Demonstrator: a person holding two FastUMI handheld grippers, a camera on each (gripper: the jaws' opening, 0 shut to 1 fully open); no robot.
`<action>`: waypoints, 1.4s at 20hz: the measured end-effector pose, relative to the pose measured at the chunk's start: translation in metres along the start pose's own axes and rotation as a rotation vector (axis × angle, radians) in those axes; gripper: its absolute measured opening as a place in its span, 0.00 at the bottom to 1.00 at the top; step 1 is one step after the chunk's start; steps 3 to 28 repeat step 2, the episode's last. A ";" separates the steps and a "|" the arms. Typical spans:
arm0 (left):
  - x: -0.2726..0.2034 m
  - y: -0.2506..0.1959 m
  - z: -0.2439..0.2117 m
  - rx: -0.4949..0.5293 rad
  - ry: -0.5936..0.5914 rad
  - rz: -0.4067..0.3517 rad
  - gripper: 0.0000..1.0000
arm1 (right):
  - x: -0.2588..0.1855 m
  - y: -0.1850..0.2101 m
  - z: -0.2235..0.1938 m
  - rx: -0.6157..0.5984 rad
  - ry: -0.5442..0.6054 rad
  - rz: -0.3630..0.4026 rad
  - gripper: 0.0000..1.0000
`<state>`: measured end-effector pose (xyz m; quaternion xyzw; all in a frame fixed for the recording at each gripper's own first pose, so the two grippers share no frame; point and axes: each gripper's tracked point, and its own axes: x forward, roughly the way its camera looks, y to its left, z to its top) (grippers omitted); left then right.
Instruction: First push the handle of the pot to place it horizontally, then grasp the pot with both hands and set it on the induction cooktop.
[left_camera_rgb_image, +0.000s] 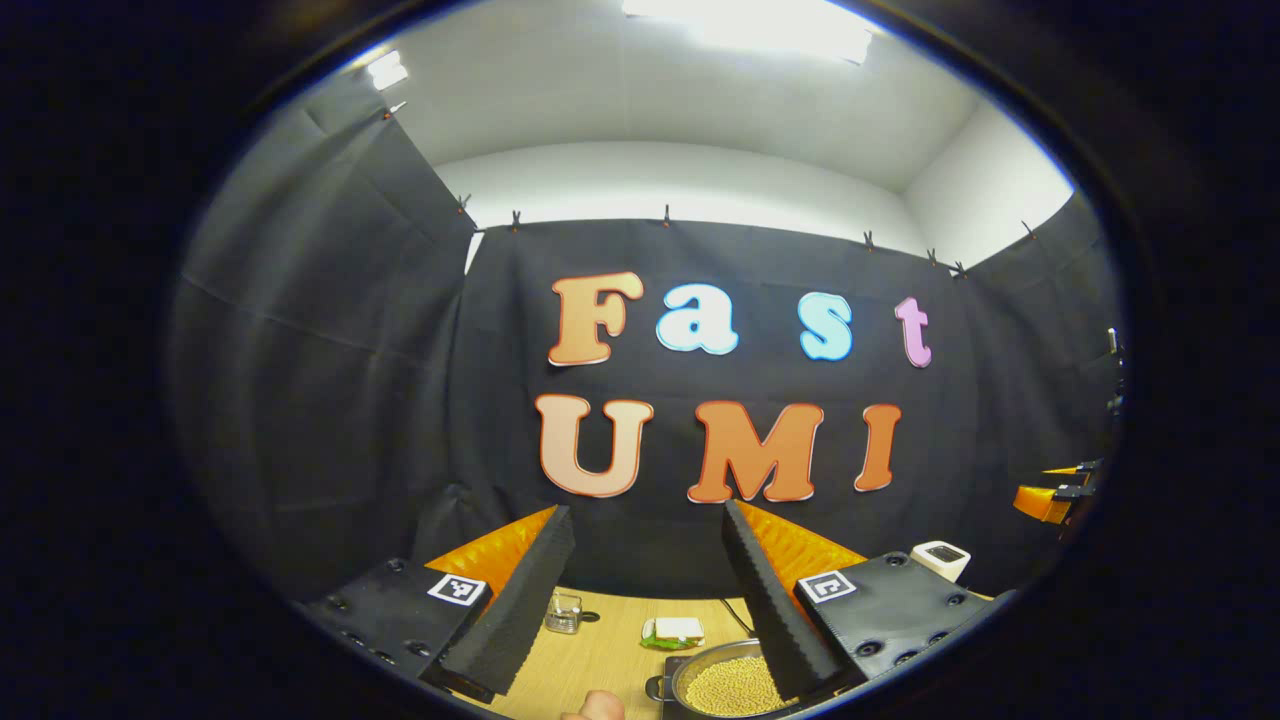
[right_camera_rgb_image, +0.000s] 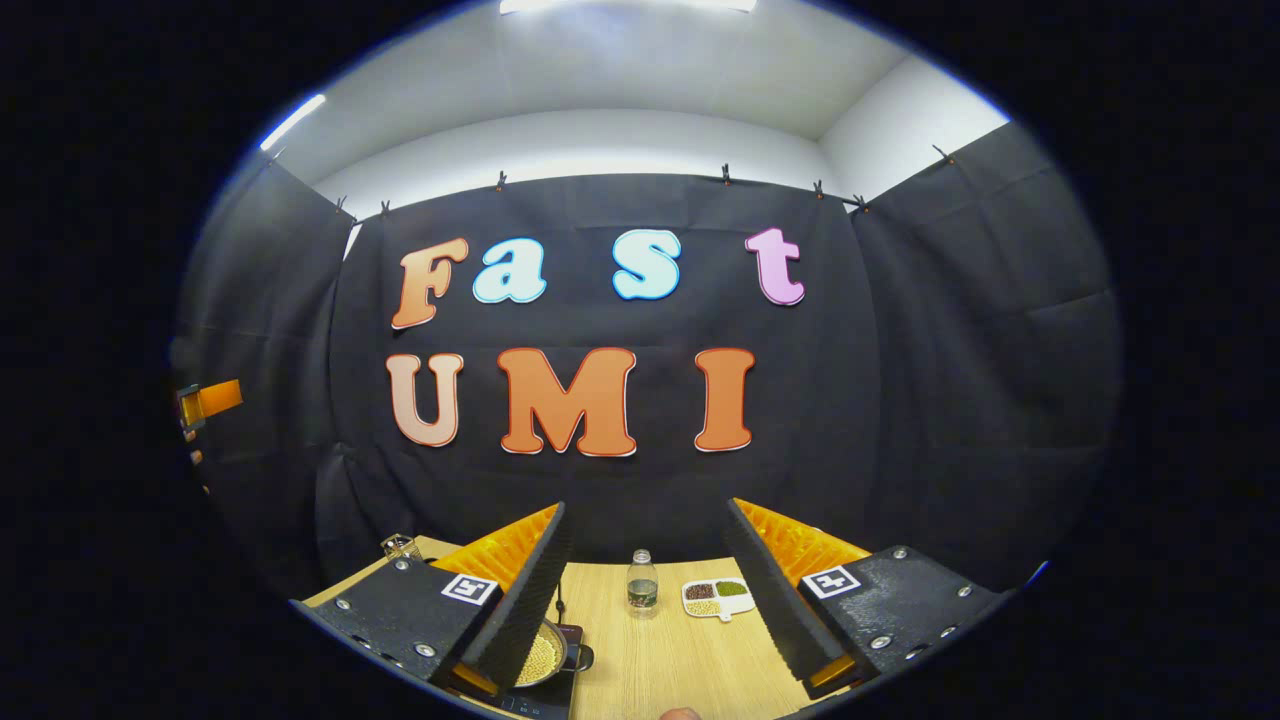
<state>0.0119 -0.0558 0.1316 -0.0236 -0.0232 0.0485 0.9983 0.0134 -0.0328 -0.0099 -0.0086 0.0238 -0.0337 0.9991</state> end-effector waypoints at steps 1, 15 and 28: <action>-0.004 0.005 0.005 0.000 -0.007 0.010 0.99 | -0.004 -0.005 0.004 -0.001 -0.009 -0.008 1.00; -0.006 0.006 0.005 0.000 -0.005 0.010 0.99 | -0.007 -0.010 0.006 0.000 -0.016 -0.015 0.95; -0.006 0.006 0.005 0.000 -0.005 0.010 0.99 | -0.007 -0.010 0.006 0.000 -0.016 -0.015 0.95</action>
